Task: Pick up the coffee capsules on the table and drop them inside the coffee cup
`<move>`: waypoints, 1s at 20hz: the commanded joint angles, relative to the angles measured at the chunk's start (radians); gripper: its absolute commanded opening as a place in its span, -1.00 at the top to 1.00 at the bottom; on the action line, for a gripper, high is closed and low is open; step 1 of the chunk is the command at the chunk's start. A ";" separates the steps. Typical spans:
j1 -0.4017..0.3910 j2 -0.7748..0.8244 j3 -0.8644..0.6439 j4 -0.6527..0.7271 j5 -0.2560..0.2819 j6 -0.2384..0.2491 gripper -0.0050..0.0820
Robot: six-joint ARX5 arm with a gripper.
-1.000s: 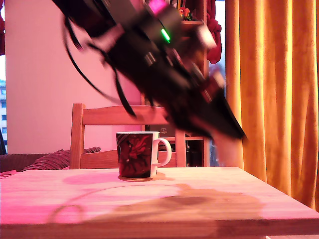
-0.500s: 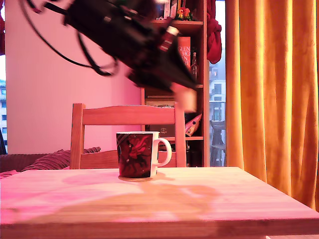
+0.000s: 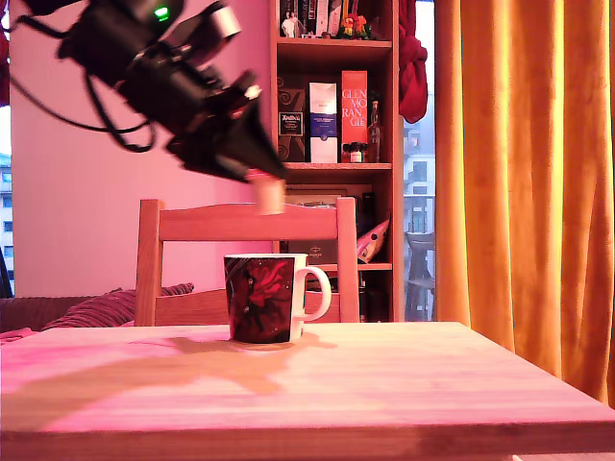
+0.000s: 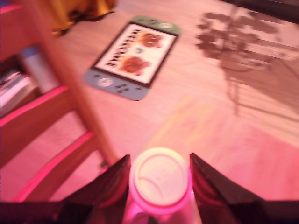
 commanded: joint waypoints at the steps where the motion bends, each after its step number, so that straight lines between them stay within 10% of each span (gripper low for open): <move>1: 0.005 0.009 0.002 0.004 0.003 0.011 0.19; 20: -0.010 0.095 0.002 -0.007 0.005 0.002 0.19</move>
